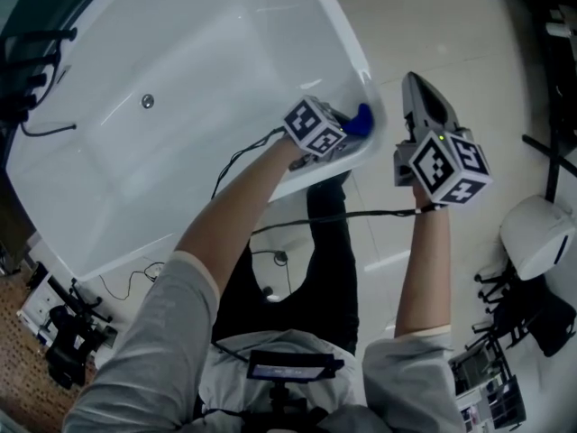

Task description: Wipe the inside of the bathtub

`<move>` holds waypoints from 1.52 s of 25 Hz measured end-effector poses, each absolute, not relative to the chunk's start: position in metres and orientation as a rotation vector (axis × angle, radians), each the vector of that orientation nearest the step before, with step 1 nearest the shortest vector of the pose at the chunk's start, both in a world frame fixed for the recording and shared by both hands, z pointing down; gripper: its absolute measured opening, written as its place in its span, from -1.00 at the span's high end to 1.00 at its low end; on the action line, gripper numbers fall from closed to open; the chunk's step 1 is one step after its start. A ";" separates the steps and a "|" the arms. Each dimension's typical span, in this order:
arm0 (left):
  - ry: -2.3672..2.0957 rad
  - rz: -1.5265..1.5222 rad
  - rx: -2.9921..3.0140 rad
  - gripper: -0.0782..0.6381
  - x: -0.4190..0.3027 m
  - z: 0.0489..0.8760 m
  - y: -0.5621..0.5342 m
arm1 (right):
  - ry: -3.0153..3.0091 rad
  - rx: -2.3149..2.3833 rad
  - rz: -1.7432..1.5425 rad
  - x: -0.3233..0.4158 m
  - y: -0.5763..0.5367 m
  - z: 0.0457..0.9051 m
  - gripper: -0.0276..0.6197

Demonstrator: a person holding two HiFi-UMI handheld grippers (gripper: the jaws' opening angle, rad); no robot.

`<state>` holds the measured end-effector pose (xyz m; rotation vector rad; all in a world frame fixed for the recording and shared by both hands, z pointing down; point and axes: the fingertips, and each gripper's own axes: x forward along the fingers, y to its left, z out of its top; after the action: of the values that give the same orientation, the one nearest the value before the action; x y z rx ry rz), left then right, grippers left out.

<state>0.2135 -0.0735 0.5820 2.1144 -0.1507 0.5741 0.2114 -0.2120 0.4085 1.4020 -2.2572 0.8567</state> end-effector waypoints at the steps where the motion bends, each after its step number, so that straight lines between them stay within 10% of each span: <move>1: -0.153 0.576 2.109 0.45 0.214 0.580 -0.073 | -2.256 1.405 0.855 0.213 -0.212 0.405 0.89; 15: -0.450 0.672 2.217 0.45 0.133 0.519 -0.055 | -2.245 1.444 0.838 0.206 -0.156 0.352 0.89; 38: -1.394 0.527 2.306 0.45 -0.089 0.170 0.082 | -2.338 1.381 0.869 0.155 0.054 0.162 0.89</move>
<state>-0.0890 0.0821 0.1702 2.3055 -1.3942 0.5273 0.1550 0.0543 0.1617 1.3805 -2.3381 0.8690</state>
